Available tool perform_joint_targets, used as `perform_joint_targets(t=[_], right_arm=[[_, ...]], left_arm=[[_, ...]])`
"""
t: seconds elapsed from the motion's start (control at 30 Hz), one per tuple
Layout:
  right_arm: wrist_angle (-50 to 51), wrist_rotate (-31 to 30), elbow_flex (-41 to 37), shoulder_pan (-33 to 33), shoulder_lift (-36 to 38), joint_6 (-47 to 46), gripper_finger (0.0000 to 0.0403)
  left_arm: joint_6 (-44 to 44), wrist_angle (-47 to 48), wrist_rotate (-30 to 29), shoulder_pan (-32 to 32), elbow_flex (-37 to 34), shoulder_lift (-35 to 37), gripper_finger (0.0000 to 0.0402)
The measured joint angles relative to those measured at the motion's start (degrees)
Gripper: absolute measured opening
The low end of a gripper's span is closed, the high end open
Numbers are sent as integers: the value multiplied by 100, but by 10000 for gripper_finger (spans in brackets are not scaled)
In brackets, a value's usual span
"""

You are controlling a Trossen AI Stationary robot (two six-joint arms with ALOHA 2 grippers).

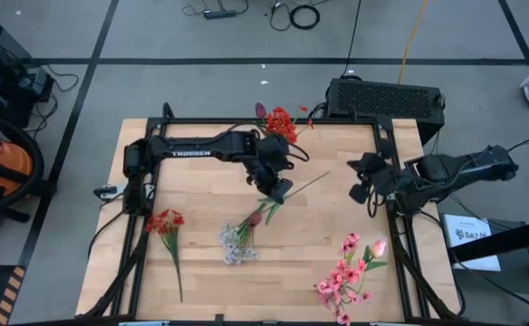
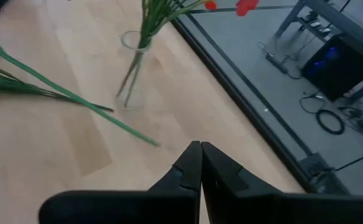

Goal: Sort flowers into vase by color
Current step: Put the dark red flower into the transparent vase

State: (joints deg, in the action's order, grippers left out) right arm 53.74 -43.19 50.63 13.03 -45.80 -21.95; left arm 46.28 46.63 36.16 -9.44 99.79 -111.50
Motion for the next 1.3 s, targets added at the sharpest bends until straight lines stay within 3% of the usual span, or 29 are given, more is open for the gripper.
perform_joint_targets(t=[0.2, 0.47, 0.73, 1.03, 1.3], right_arm=[[-3, 10, 0, -146, 0, 170, 1], [220, 16, 0, -146, 0, 188, 1], [603, 236, 0, -144, 0, 212, 1], [641, 309, 0, -141, 2, 349, 1], [645, 306, 0, -141, 2, 342, 1]], left_arm=[[-6, 682, 74, 41, 9, 107, 13], [295, 1280, -256, 159, 2, 90, 13], [444, 2699, -605, 331, 2, 88, 13], [213, 3080, -803, 551, 0, 323, 13], [123, 3180, -1449, 538, -333, 1194, 13]])
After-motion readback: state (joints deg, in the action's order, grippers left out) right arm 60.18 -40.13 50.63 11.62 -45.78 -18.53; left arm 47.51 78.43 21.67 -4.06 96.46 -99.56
